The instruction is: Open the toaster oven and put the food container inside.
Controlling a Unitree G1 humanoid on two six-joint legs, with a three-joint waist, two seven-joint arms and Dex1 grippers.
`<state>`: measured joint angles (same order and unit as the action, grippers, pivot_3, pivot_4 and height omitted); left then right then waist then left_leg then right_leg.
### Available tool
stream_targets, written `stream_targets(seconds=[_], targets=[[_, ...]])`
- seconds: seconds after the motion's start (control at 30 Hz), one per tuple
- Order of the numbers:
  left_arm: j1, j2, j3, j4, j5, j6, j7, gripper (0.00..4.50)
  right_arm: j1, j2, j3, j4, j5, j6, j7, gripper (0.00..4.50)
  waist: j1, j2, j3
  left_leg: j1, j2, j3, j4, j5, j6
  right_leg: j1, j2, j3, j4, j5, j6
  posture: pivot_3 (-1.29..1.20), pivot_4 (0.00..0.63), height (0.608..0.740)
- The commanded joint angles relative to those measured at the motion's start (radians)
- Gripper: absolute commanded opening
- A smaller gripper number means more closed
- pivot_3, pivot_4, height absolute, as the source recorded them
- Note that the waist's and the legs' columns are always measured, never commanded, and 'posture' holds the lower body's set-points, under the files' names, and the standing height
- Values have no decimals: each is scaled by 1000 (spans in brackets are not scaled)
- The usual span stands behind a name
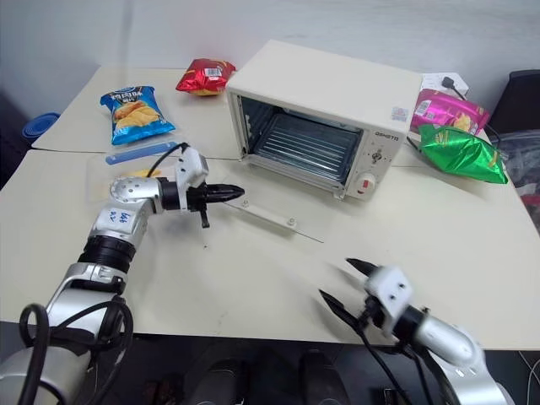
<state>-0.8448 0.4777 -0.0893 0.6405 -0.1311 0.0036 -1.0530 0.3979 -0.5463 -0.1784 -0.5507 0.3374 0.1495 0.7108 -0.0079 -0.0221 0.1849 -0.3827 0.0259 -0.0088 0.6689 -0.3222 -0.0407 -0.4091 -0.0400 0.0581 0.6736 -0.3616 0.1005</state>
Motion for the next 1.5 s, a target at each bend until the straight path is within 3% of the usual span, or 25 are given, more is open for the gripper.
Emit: stream_targets(seconds=[0.03,0.17,0.33,0.47,0.63,0.77,0.87,0.93,1.07,1.17,1.27,1.37,1.5], targets=[[39,-17,4,-118,17,10,73,57,-5,28,-101,-47,85,-113,20,4500,-1,0,0,1,0,1,0,0,0,0,0,1,1,0,0,0,150,740],[119,-22,8,-221,22,52,121,57,-62,34,-107,-42,118,-126,16,4500,-2,0,0,7,0,2,-2,-1,3,4,0,2,1,0,0,0,150,740],[269,-25,87,-430,-64,179,186,57,-240,61,-51,3,187,-72,-3,4500,-12,0,0,9,1,2,-3,-1,3,6,0,3,1,0,0,0,150,740],[375,22,179,-584,-132,303,231,1181,-338,73,-2,48,207,-58,14,4500,-16,0,0,8,1,-1,-3,-1,3,7,0,3,0,0,0,0,150,740],[635,44,580,-844,-427,531,360,2621,-462,87,64,114,222,-75,79,4500,-30,0,0,8,2,-2,-4,-1,2,7,-2,3,0,0,-1,0,150,740],[826,87,889,-825,-492,603,476,3691,-509,88,103,155,197,-127,144,4500,-39,0,0,10,3,-4,-6,-2,4,8,-2,2,0,-1,-3,0,150,740],[867,153,993,-788,-481,683,578,4496,-527,90,117,184,165,-185,174,4500,-21,0,0,11,2,-7,-5,-2,4,12,-3,-1,-3,-2,-3,0,150,740],[841,193,1014,-773,-500,752,637,4496,-532,91,126,203,146,-220,189,4500,-10,-2,-1,13,1,-10,-5,-3,5,18,-4,-4,-7,-1,-3,0,150,740],[648,306,965,-671,-481,859,760,4496,-532,103,131,204,149,-222,176,4500,11,-3,-2,13,-3,-14,-5,-3,5,20,-8,-8,-9,-1,-2,0,150,740],[576,415,840,-594,-437,958,754,4496,-526,103,132,192,148,-213,163,4500,3,-5,-3,11,-3,-16,-5,-3,4,19,-8,-10,-10,-1,-2,0,150,740],[378,494,658,-391,-393,940,669,4496,-516,96,128,176,143,-201,149,4500,-5,-3,-2,12,-3,-12,-7,-3,4,17,-7,-9,-10,-1,-2,0,150,740],[211,523,486,-200,-305,921,621,4496,-514,95,132,161,140,-191,139,4500,-14,-3,-2,11,-1,-10,-8,-1,0,16,-4,-13,-9,-1,-2,0,150,740],[4,487,319,26,-204,869,553,4496,-502,101,132,155,131,-195,125,4500,-23,-4,-2,11,-1,-8,-7,0,0,15,-4,-13,-5,-1,-2,0,150,740]])
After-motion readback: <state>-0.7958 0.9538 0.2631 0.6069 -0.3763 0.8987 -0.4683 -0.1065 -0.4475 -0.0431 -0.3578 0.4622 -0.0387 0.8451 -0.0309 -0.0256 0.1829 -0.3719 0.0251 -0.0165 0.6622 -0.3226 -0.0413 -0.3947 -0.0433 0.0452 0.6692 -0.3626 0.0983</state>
